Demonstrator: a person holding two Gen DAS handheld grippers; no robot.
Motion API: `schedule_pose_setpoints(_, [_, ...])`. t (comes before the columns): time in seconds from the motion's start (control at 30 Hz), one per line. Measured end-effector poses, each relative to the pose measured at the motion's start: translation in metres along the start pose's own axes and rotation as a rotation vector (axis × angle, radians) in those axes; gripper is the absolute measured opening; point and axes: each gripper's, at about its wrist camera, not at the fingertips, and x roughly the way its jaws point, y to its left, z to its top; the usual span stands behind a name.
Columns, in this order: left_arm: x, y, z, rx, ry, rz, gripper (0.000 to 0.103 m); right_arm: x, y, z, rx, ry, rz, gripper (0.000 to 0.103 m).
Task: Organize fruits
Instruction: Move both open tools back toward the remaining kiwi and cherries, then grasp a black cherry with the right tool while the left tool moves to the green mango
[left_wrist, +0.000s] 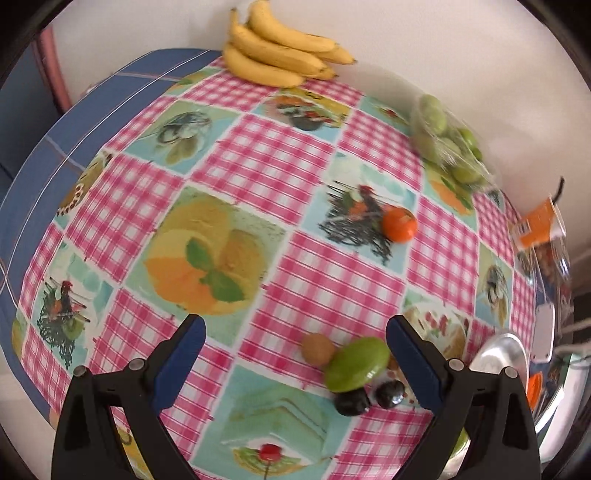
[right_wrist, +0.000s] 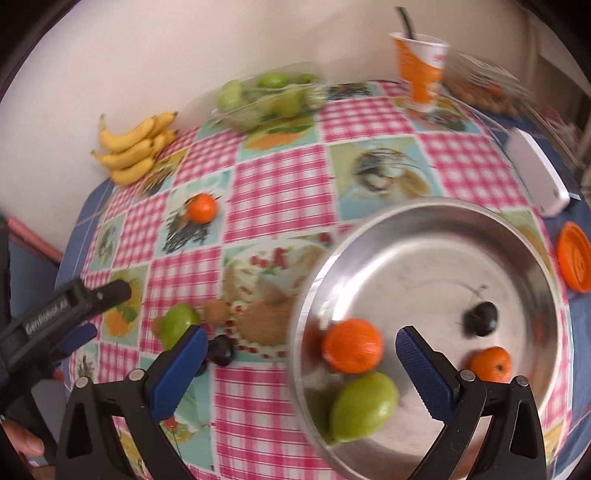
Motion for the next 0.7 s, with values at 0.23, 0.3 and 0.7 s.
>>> schedule_pose_setpoints(0.23, [0.003, 0.03, 0.009, -0.076, -0.002, 0.023, 0.098, 0.007, 0.042, 0.005, -0.079, 0.01, 0.049, 0.103])
schedule_pose_setpoints(0.3, [0.005, 0.035, 0.011, -0.089, 0.006, 0.017, 0.098, 0.01, 0.054, 0.006, -0.105, 0.007, 0.062, 0.103])
schedule_pose_setpoints(0.7, [0.021, 0.024, 0.012, -0.025, 0.096, 0.001, 0.098, 0.028, 0.085, 0.007, -0.203, 0.009, 0.036, 0.103])
